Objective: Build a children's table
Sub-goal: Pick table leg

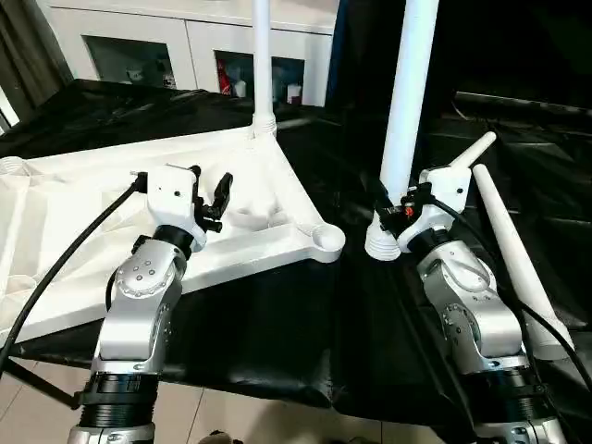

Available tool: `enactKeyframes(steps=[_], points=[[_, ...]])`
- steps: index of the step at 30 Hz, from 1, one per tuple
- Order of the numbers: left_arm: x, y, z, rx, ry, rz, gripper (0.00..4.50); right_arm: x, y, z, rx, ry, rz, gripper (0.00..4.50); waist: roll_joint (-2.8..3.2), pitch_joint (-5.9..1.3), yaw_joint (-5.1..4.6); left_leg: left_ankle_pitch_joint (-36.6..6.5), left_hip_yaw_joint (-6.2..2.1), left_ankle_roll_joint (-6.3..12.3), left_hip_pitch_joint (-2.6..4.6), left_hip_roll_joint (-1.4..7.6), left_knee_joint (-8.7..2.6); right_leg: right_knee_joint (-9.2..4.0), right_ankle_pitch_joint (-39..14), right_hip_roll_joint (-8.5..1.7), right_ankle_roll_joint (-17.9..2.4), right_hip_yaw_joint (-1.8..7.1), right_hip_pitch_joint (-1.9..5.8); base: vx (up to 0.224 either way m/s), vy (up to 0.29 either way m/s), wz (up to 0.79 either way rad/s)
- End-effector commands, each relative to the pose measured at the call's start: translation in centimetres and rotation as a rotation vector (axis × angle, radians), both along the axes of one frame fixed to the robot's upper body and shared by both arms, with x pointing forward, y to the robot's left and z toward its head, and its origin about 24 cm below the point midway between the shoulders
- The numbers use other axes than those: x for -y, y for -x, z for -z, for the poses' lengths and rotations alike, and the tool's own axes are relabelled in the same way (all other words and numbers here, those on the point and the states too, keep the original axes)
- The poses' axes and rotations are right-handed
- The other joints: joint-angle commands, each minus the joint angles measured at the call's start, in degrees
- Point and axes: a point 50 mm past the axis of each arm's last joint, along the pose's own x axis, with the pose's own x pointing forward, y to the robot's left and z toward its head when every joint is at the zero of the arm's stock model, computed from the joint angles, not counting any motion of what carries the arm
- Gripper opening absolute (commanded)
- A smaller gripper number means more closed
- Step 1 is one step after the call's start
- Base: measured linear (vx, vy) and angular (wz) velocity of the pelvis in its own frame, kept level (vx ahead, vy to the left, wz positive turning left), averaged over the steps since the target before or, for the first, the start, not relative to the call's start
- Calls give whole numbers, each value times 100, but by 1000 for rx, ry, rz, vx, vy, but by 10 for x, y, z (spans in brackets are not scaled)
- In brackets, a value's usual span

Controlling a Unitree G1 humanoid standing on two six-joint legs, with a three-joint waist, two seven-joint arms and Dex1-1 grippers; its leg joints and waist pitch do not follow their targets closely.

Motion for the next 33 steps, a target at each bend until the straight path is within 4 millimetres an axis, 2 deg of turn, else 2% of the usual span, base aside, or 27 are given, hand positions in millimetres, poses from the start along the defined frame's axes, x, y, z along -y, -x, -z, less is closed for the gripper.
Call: enactKeyframes(steps=[1, 33], points=[[1, 1, -3, 10, -1, -1, 270, 1, -1, -5, 18, 4, 1, 184, 40, -463, 7, -1013, -56, 106, 72, 185, -406, -369, -932, -313, -867, 269, 333, 0, 0, 0], [1, 1, -3, 10, -1, -1, 270, 1, -1, -5, 18, 4, 1, 184, 41, -464, 6, -1028, -56, 108, 76, 186, -404, -370, -957, -312, -874, 268, 331, 0, 0, 0]])
